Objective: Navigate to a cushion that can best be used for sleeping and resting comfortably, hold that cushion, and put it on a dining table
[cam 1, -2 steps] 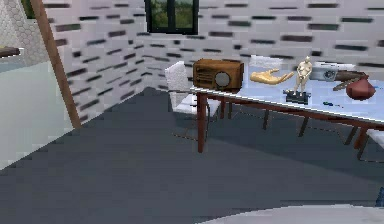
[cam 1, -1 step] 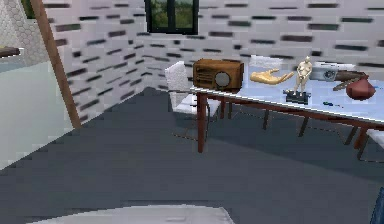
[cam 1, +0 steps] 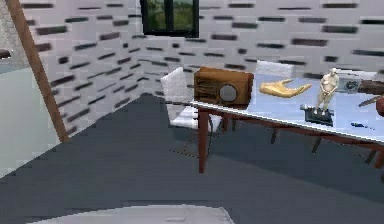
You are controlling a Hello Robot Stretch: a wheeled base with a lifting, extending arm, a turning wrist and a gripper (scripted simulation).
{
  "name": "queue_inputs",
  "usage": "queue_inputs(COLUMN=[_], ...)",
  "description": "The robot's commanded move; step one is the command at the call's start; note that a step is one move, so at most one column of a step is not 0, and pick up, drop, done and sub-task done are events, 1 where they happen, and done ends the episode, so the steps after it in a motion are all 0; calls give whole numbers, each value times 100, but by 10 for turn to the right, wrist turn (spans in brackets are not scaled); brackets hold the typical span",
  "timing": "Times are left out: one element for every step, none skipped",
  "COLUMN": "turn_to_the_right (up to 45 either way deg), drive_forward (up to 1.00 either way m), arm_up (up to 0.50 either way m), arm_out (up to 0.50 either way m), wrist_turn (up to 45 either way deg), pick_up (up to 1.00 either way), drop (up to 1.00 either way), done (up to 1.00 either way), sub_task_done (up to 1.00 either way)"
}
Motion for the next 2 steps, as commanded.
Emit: queue_inputs(turn_to_the_right=[330,0], drive_forward=[0,85], arm_up=[0,0], arm_out=[0,0], wrist_turn=[0,0], pick_up=[0,0], drop=[0,0], done=[0,0], sub_task_done=[0,0])
